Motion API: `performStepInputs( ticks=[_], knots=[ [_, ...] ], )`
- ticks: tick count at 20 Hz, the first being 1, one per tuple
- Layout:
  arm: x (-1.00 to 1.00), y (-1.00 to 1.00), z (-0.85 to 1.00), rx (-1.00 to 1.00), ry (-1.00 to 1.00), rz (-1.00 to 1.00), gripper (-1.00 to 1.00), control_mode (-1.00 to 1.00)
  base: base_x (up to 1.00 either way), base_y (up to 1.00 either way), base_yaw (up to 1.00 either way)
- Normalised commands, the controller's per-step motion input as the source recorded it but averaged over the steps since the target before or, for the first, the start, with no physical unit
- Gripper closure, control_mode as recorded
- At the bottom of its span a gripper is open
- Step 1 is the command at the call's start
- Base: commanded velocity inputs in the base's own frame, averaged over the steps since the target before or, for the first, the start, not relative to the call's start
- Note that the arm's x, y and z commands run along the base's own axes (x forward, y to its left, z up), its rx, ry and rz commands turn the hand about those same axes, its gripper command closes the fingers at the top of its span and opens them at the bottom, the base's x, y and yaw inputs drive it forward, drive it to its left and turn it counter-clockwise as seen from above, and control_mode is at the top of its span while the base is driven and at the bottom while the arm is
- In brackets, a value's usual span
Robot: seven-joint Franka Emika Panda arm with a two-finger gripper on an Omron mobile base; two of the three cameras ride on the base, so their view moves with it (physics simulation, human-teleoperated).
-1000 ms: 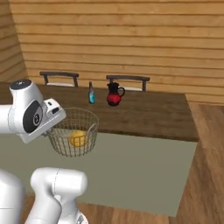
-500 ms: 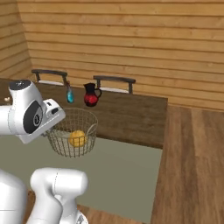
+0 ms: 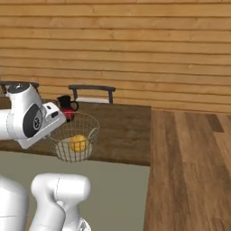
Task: Open the cabinet, pick up the bread from the cabinet and place it in the basket. Then move the basket to the dining counter.
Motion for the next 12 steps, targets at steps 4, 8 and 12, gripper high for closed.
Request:
performStepInputs(
  ticks=[4, 8, 12],
  knots=[
    [0.0, 0.0, 0.0, 0.0, 0.0, 0.0, 1.0, 1.0, 0.29, 0.15, -0.34],
    [0.0, 0.0, 0.0, 0.0, 0.0, 0.0, 1.0, 1.0, 0.15, 0.37, -0.24],
    [0.0, 0.0, 0.0, 0.0, 0.0, 0.0, 1.0, 1.0, 0.08, 0.26, -0.12]
  ],
)
